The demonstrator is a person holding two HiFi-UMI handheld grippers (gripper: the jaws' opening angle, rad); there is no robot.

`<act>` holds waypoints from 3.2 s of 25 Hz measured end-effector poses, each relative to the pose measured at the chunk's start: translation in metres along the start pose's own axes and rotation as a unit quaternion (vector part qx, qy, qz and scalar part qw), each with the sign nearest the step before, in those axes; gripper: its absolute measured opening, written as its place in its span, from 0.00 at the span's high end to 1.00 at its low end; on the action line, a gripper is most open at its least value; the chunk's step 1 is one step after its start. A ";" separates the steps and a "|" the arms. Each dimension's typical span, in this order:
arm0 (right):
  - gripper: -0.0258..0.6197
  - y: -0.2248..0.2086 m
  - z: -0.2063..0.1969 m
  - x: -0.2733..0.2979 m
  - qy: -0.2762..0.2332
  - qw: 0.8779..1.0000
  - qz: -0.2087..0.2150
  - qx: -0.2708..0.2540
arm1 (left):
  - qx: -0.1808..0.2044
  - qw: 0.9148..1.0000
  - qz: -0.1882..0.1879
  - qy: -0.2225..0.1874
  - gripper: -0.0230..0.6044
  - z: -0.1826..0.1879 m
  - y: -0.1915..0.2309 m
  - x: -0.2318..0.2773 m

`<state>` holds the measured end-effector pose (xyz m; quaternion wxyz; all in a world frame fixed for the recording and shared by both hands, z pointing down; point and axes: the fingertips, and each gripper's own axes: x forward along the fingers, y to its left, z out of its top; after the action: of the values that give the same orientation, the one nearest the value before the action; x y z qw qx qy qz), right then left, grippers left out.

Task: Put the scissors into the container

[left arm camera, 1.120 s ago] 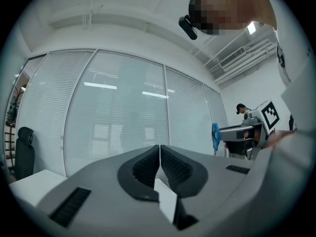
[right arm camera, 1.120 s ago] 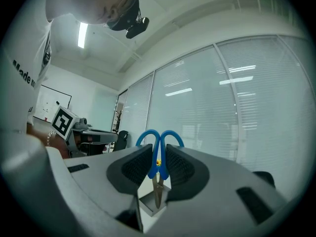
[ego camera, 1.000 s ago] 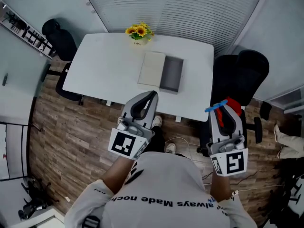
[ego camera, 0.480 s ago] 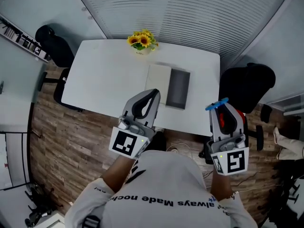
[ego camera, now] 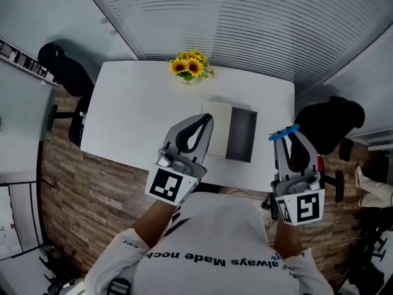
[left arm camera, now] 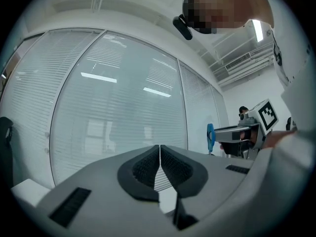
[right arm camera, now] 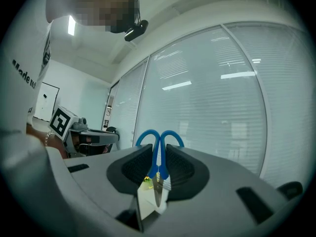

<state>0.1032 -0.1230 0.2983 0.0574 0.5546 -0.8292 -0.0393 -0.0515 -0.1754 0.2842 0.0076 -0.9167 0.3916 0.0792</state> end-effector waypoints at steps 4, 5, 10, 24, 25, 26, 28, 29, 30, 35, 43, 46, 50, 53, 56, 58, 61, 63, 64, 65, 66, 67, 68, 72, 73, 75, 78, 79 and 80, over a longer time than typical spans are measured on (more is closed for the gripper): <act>0.81 -0.004 -0.008 0.027 0.011 1.000 -0.005 0.004 | -0.010 1.000 -0.009 0.010 0.92 -0.011 0.021 0.016; 0.81 -0.006 -0.010 0.033 0.014 1.000 -0.005 0.005 | -0.011 1.000 -0.010 0.012 0.92 -0.014 0.026 0.021; 0.81 -0.017 -0.015 0.049 0.021 1.000 -0.009 0.008 | -0.012 1.000 -0.019 0.016 0.92 -0.021 0.034 0.042; 0.81 -0.052 -0.021 0.028 0.019 1.000 0.012 0.013 | -0.009 1.000 -0.005 0.022 0.92 -0.026 0.000 0.063; 0.81 -0.053 -0.022 0.027 0.019 1.000 0.014 0.012 | -0.010 1.000 -0.003 0.023 0.92 -0.027 -0.003 0.064; 0.81 -0.055 -0.022 0.026 0.019 1.000 0.016 0.011 | -0.010 1.000 -0.003 0.023 0.92 -0.027 -0.005 0.065; 0.81 -0.055 -0.022 0.025 0.019 1.000 0.020 0.011 | -0.010 1.000 -0.003 0.021 0.92 -0.025 -0.009 0.065; 0.81 -0.055 -0.023 0.025 0.019 1.000 0.021 0.011 | -0.008 1.000 -0.004 0.021 0.92 -0.025 -0.010 0.065; 0.81 -0.055 -0.024 0.025 0.021 0.999 0.023 0.011 | -0.007 1.000 -0.005 0.021 0.92 -0.024 -0.011 0.065; 0.81 -0.049 -0.033 0.030 0.033 0.999 0.035 0.009 | -0.004 1.000 -0.003 0.022 0.92 -0.022 -0.011 0.062; 0.81 -0.039 -0.055 0.041 0.059 0.997 0.051 0.016 | -0.002 1.000 -0.001 0.018 0.92 -0.020 -0.008 0.061; 0.81 -0.036 -0.066 0.045 0.071 0.996 0.055 0.018 | -0.003 1.000 -0.001 0.020 0.92 -0.022 -0.006 0.060; 0.81 -0.033 -0.080 0.048 0.088 0.994 0.057 0.013 | -0.005 1.000 -0.001 0.019 0.92 -0.021 -0.006 0.061; 0.81 -0.030 -0.090 0.052 0.100 0.993 0.060 0.010 | -0.005 1.000 -0.002 0.018 0.92 -0.021 -0.005 0.061; 0.81 -0.026 -0.099 0.054 0.108 0.992 0.066 0.010 | -0.006 1.000 -0.002 0.020 0.92 -0.022 -0.006 0.060; 0.81 -0.023 -0.107 0.055 0.116 0.991 0.069 0.010 | -0.006 1.000 -0.002 0.021 0.92 -0.023 -0.006 0.059; 0.81 -0.020 -0.117 0.057 0.125 0.989 0.073 0.012 | -0.007 1.000 0.000 0.022 0.92 -0.024 -0.006 0.057; 0.81 -0.018 -0.125 0.058 0.133 0.988 0.075 0.015 | -0.006 1.000 0.001 0.023 0.92 -0.024 -0.006 0.056; 0.81 -0.017 -0.130 0.058 0.138 0.987 0.076 0.018 | -0.006 1.000 0.002 0.023 0.92 -0.024 -0.006 0.055; 0.81 -0.017 -0.134 0.059 0.143 0.987 0.077 0.021 | -0.006 1.000 0.003 0.023 0.92 -0.024 -0.006 0.055; 0.81 -0.016 -0.139 0.060 0.147 0.986 0.078 0.023 | -0.006 1.000 0.003 0.022 0.92 -0.023 -0.006 0.054; 0.81 -0.015 -0.143 0.060 0.152 0.985 0.079 0.025 | -0.005 1.000 0.003 0.022 0.92 -0.023 -0.006 0.054; 0.81 -0.014 -0.146 0.060 0.156 0.984 0.079 0.028 | -0.005 1.000 0.004 0.021 0.92 -0.023 -0.006 0.053; 0.82 -0.010 -0.159 0.062 0.172 0.981 0.083 0.032 | -0.006 1.000 0.005 0.021 0.92 -0.022 -0.006 0.050; 0.82 -0.008 -0.163 0.063 0.176 0.980 0.085 0.032 | -0.007 1.000 0.006 0.021 0.92 -0.022 -0.005 0.050; 0.81 -0.006 -0.174 0.064 0.186 0.978 0.089 0.031 | -0.007 1.000 0.007 0.022 0.92 -0.023 -0.004 0.049; 0.81 -0.004 -0.189 0.067 0.200 0.975 0.092 0.033 | -0.008 1.000 0.007 0.021 0.92 -0.023 -0.004 0.049; 0.81 -0.002 -0.193 0.068 0.204 0.974 0.093 0.034 | -0.008 1.000 0.007 0.022 0.92 -0.024 -0.004 0.048; 0.81 -0.001 -0.195 0.069 0.207 0.973 0.094 0.035 | -0.009 1.000 0.008 0.023 0.92 -0.024 -0.003 0.048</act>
<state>0.1049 -0.1874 0.4951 0.2120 0.4715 -0.8487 0.1113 -0.0128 -0.2095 0.3009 -0.0101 -0.9153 0.3978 0.0621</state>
